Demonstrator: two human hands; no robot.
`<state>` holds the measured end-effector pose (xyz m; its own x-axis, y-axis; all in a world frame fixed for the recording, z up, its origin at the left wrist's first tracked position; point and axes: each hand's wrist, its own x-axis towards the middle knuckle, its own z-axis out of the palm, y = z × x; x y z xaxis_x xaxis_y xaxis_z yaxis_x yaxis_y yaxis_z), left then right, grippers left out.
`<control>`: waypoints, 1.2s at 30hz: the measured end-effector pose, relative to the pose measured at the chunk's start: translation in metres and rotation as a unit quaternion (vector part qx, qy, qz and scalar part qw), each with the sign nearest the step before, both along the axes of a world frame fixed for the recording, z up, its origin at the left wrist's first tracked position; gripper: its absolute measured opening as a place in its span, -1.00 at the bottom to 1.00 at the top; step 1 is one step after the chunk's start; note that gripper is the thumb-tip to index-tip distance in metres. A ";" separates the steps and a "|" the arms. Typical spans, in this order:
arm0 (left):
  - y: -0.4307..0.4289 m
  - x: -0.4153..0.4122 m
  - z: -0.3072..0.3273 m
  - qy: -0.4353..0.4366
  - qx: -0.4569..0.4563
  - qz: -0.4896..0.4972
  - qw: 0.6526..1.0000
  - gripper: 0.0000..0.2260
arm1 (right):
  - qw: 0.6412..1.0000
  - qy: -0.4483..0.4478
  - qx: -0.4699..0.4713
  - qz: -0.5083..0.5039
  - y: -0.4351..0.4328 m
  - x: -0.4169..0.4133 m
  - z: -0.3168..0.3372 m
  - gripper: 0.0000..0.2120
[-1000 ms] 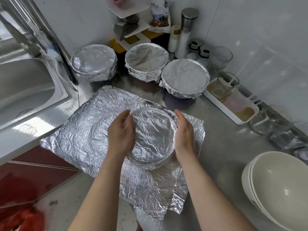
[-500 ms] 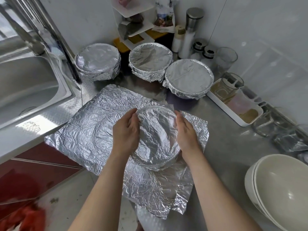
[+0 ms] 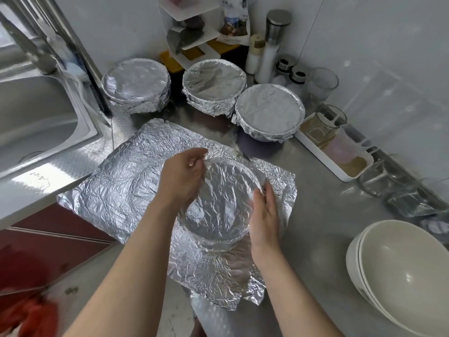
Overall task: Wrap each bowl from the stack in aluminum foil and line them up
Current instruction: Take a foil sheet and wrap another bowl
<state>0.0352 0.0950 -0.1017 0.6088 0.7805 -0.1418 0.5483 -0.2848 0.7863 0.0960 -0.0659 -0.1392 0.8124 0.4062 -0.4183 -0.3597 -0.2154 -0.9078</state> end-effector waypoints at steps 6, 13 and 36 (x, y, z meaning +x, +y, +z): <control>-0.034 -0.038 -0.013 -0.050 -0.025 0.169 0.984 -0.67 | 0.998 -0.060 -0.010 0.025 0.005 0.042 0.007 -0.61; -0.077 -0.033 -0.018 -0.185 -0.199 0.309 0.911 -0.66 | 0.990 -0.020 -0.011 0.139 0.031 0.071 0.010 -0.67; -0.053 -0.017 -0.027 -0.131 -0.107 0.251 0.953 -0.61 | 0.876 -0.212 -0.166 0.400 0.032 0.130 0.005 -0.51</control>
